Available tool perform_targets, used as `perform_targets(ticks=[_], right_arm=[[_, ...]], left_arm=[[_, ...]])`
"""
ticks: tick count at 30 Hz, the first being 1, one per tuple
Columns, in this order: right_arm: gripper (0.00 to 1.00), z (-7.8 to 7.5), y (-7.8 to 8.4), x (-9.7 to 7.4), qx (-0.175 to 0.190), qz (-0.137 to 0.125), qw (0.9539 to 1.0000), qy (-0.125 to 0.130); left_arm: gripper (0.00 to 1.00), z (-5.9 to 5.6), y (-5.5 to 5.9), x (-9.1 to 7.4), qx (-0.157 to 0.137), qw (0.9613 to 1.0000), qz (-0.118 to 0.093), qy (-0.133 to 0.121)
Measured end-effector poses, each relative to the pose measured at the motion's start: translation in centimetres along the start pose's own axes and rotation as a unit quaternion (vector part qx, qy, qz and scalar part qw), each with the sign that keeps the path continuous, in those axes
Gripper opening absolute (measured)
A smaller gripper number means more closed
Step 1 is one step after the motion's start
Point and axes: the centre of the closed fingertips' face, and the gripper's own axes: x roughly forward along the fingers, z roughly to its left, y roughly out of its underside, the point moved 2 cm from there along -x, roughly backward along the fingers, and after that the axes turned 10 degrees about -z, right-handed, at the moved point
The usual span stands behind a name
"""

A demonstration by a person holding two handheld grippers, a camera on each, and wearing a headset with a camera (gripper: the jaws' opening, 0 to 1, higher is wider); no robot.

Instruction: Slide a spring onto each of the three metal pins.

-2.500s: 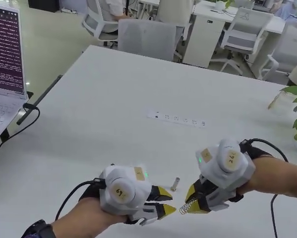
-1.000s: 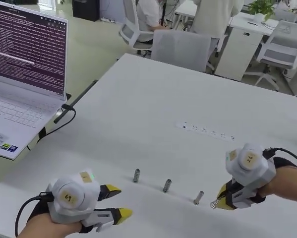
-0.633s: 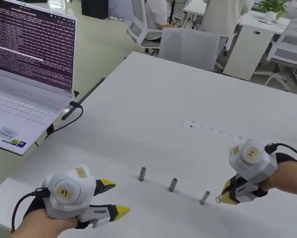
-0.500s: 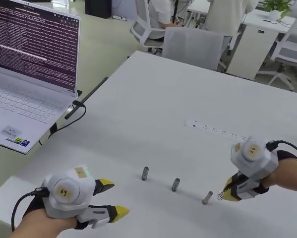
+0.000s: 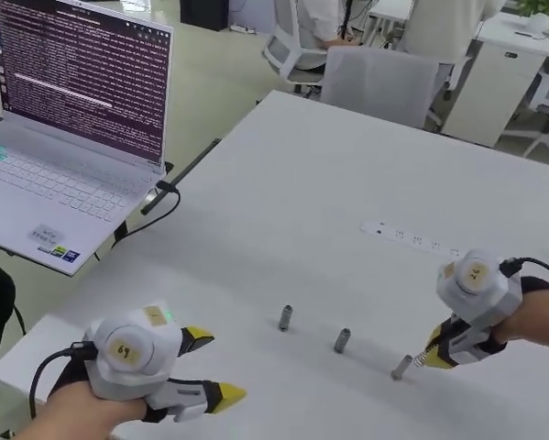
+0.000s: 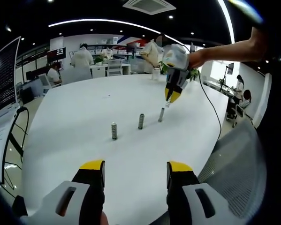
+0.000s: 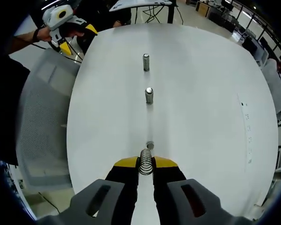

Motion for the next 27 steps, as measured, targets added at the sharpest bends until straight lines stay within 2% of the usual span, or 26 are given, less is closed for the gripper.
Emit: perform_targets(ticks=[16, 27], right_arm=[[0.09, -0.5, -0.7, 1.0, -0.014, 0.006, 0.9998, -0.012], [0.09, -0.8, -0.5, 1.6, -0.028, 0.023, 0.9992, -0.018]], left_arm=[[0.48, 0.3, 0.3, -0.9, -0.011, 0.9998, 0.002, -0.017], [0.48, 0.4, 0.5, -1.1, -0.014, 0.9997, 0.004, -0.020]])
